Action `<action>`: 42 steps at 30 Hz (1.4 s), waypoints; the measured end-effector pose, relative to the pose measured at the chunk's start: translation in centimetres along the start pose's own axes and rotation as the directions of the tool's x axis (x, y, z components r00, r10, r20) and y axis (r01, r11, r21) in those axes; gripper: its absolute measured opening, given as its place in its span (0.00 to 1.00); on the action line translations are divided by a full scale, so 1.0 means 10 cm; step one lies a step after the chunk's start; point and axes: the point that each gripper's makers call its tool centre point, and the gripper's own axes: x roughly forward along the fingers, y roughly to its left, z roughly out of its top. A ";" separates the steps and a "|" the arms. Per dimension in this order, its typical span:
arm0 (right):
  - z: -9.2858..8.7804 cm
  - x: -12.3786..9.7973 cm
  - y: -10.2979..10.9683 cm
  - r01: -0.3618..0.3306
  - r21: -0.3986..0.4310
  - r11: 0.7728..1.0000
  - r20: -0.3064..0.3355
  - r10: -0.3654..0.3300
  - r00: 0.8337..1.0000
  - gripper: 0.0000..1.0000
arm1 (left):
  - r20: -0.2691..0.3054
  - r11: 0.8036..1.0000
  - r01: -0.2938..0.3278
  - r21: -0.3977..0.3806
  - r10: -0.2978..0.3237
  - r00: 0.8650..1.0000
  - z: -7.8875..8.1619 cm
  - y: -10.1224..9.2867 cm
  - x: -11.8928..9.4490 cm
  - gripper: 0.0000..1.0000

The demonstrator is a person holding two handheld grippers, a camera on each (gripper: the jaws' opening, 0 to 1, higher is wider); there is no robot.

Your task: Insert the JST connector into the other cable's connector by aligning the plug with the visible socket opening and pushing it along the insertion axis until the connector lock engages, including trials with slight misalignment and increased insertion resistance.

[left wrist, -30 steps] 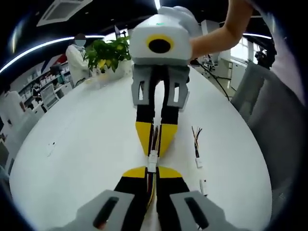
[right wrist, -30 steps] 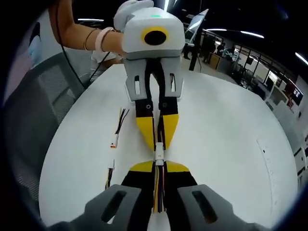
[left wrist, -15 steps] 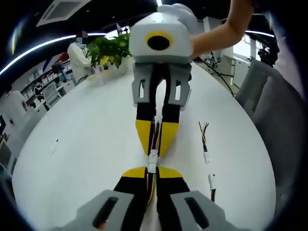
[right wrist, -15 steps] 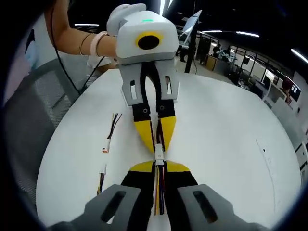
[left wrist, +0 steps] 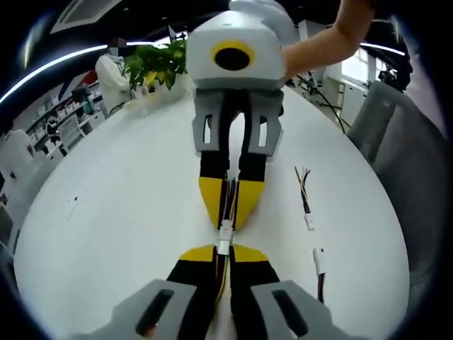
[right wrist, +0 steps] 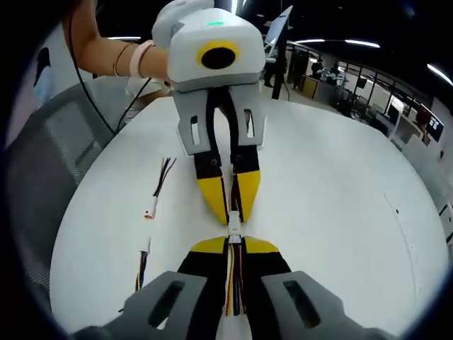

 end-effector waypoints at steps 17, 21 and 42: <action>-0.03 0.02 0.01 0.004 0.076 0.997 0.014 -0.005 1.000 0.04 | -0.002 0.999 -0.027 -0.033 0.027 1.000 -0.02 -0.01 0.02 0.00; -0.03 0.03 0.02 0.005 0.076 0.997 0.015 -0.006 1.000 0.04 | -0.004 0.997 -0.033 -0.063 0.032 0.999 -0.02 0.00 0.02 0.00; 0.00 -0.05 -0.04 0.072 0.112 0.991 0.009 -0.074 0.997 0.13 | -0.028 0.984 -0.095 -0.153 0.092 0.995 -0.03 -0.02 -0.04 0.10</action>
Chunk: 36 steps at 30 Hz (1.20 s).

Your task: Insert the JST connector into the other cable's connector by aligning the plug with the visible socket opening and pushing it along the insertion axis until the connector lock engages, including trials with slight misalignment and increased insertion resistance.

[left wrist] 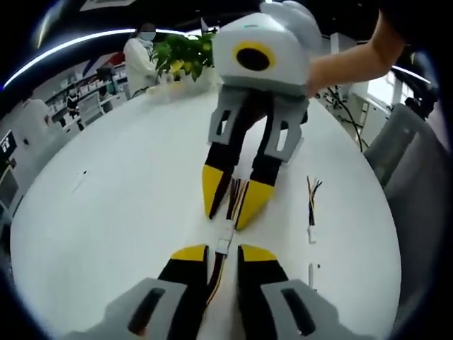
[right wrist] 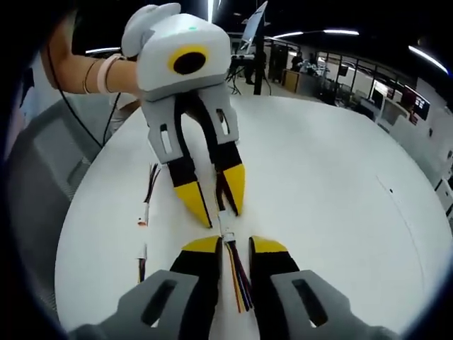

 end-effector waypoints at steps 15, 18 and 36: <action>0.19 -0.18 0.07 0.030 -0.025 0.999 0.029 -0.029 0.999 0.12 | 0.013 0.999 -0.039 0.036 0.039 0.999 0.15 -0.07 -0.27 0.11; 0.22 -0.23 0.09 0.034 -0.024 0.999 0.038 -0.033 0.999 0.12 | 0.018 0.998 -0.045 0.037 0.044 0.999 0.19 -0.08 -0.30 0.11; 0.38 -0.38 0.26 0.053 -0.067 0.996 0.043 -0.051 0.998 0.13 | 0.028 0.995 -0.089 0.052 0.087 0.996 0.26 -0.16 -0.48 0.14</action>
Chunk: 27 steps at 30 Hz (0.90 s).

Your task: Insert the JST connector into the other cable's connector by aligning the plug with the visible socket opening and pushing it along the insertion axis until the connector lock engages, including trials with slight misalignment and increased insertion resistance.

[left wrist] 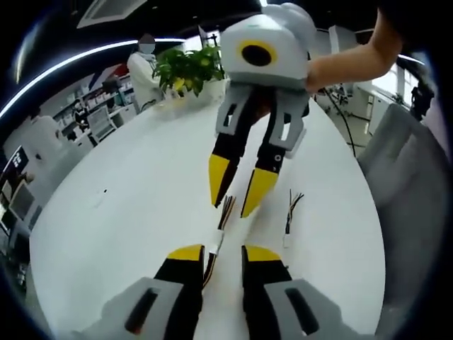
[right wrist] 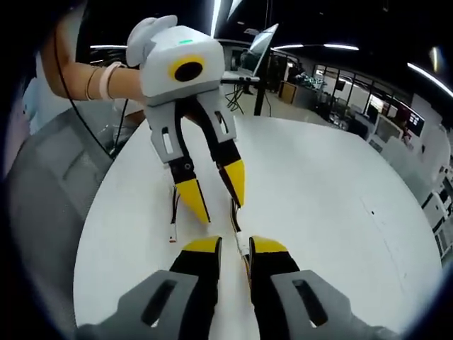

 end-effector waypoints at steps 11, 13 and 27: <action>0.15 -0.04 0.10 -0.003 -0.009 1.000 0.033 0.003 0.999 0.14 | 0.007 1.000 -0.012 -0.013 0.012 1.000 0.04 -0.08 -0.04 0.14; 0.17 -0.06 0.12 -0.004 -0.013 1.000 0.037 0.004 0.999 0.14 | 0.013 1.000 -0.015 -0.019 0.016 1.000 0.06 -0.10 -0.06 0.15; 0.09 -0.13 0.27 -0.011 -0.017 1.000 0.030 0.011 0.999 0.14 | 0.007 0.999 0.000 -0.033 0.001 1.000 -0.04 -0.35 -0.07 0.15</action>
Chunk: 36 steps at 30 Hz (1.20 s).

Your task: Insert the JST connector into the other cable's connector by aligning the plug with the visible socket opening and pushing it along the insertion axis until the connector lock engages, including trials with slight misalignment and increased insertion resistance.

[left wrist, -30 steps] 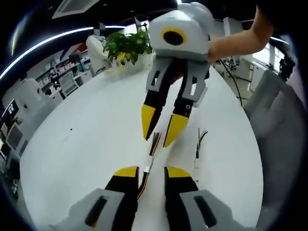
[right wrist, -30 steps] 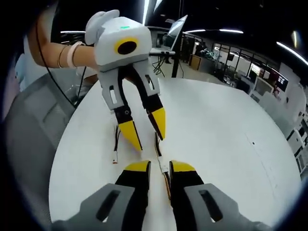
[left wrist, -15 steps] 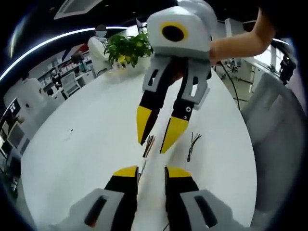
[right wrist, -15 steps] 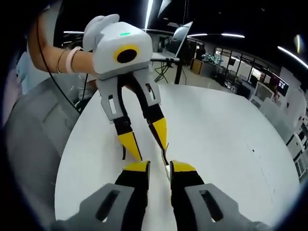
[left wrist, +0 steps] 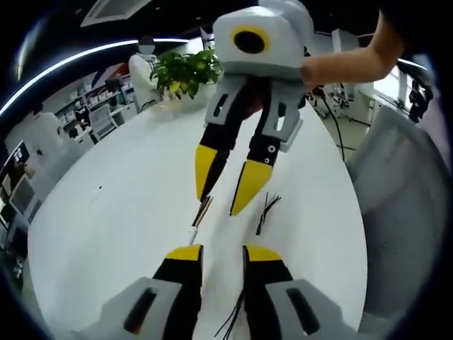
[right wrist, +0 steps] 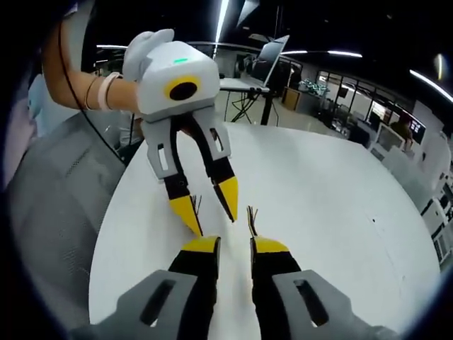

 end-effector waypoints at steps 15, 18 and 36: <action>-0.19 0.06 0.25 -0.061 0.003 0.998 -0.027 0.061 0.998 0.14 | -0.032 0.999 0.039 0.037 -0.038 0.999 -0.19 -0.18 0.02 0.15; -0.26 0.06 0.30 -0.071 -0.003 0.998 -0.044 0.070 0.997 0.14 | -0.039 0.998 0.043 0.046 -0.041 0.998 -0.23 -0.21 0.03 0.16; -0.58 0.15 0.41 -0.100 0.010 0.995 -0.095 0.100 0.990 0.11 | -0.056 0.998 0.063 0.021 -0.062 0.997 -0.42 -0.29 0.11 0.11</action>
